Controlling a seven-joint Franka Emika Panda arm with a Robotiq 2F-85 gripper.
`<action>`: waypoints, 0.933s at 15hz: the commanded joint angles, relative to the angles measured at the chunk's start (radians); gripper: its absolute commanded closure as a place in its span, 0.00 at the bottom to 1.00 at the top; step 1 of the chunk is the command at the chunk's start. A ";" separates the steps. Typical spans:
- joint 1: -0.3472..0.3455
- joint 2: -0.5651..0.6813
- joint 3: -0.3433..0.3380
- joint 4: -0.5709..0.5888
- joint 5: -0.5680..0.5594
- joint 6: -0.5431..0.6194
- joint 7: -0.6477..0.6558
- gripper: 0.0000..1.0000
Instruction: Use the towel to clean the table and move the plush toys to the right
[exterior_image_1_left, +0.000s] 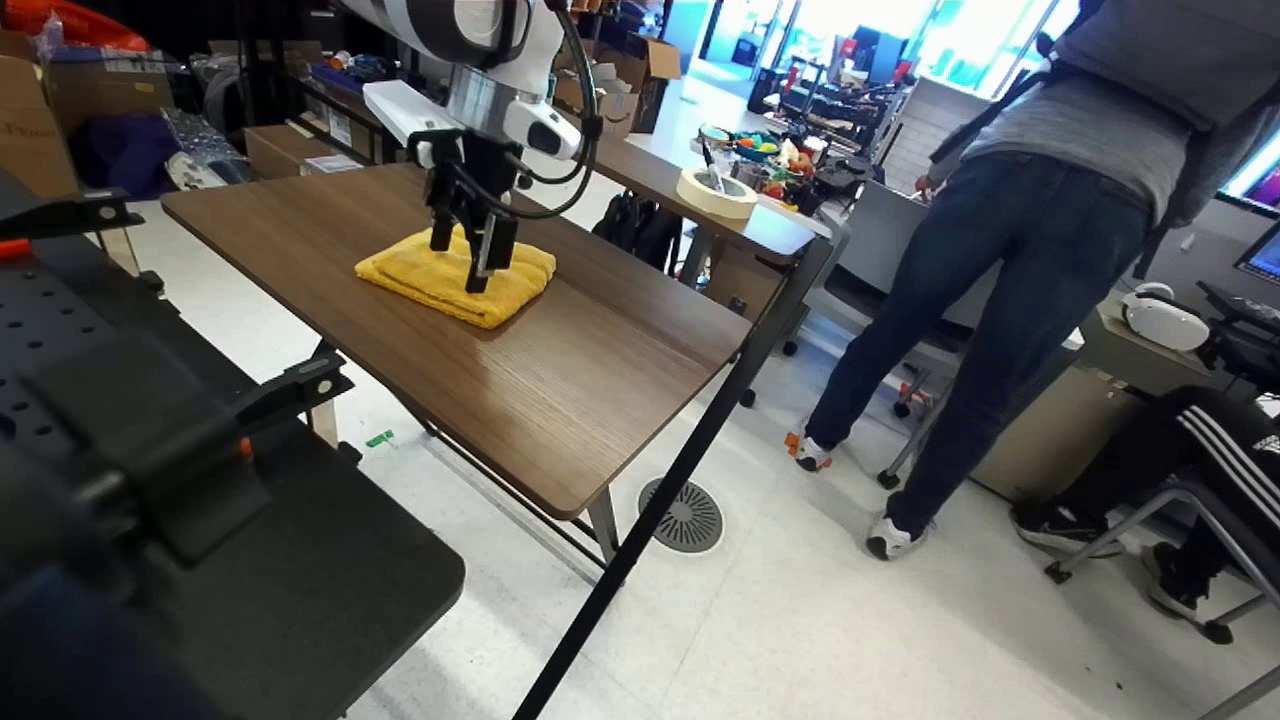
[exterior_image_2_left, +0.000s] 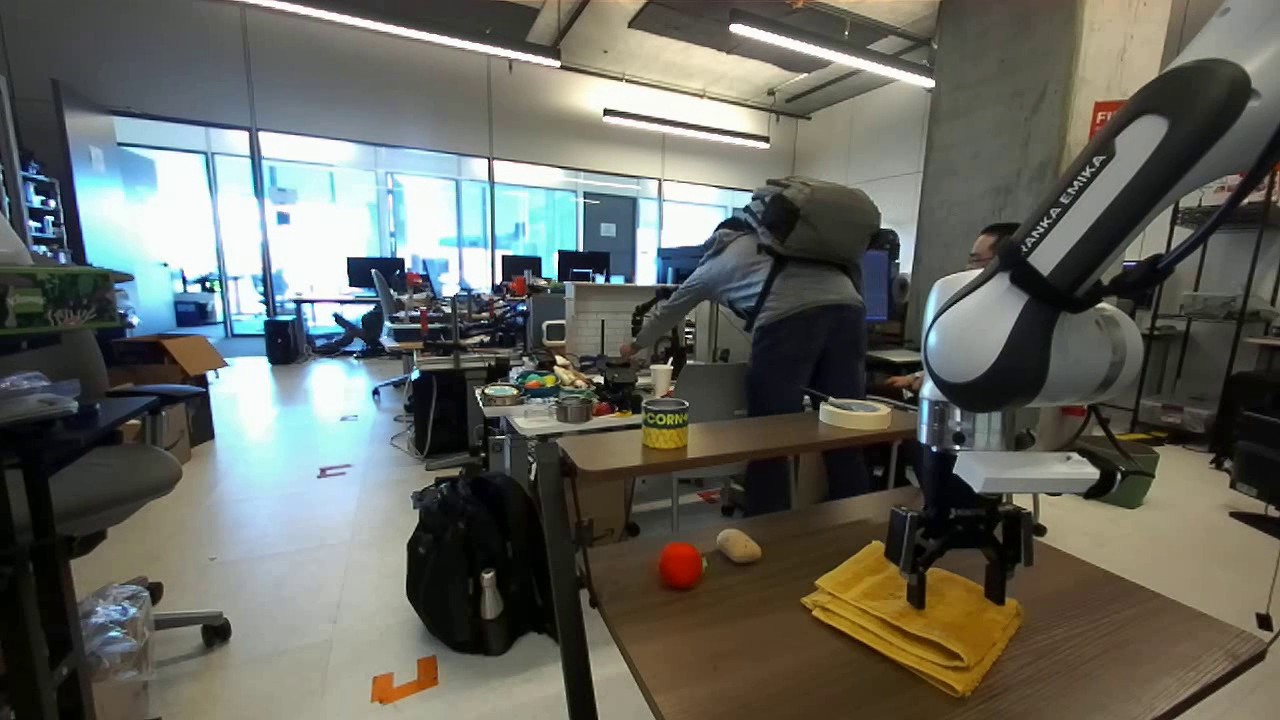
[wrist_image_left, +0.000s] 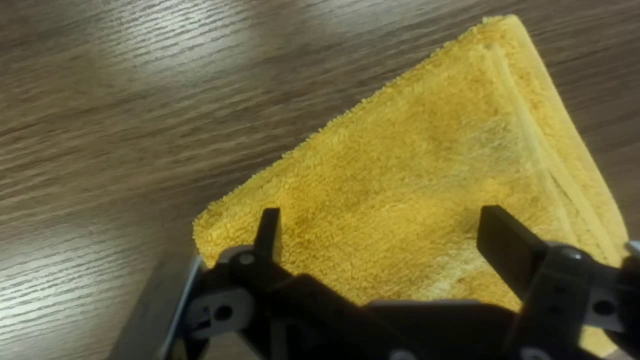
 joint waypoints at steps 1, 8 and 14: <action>0.050 0.026 -0.040 0.036 -0.008 0.013 0.048 0.00; 0.077 0.173 -0.054 0.249 0.015 -0.046 0.139 0.00; 0.002 0.312 -0.063 0.416 0.070 -0.140 0.184 0.00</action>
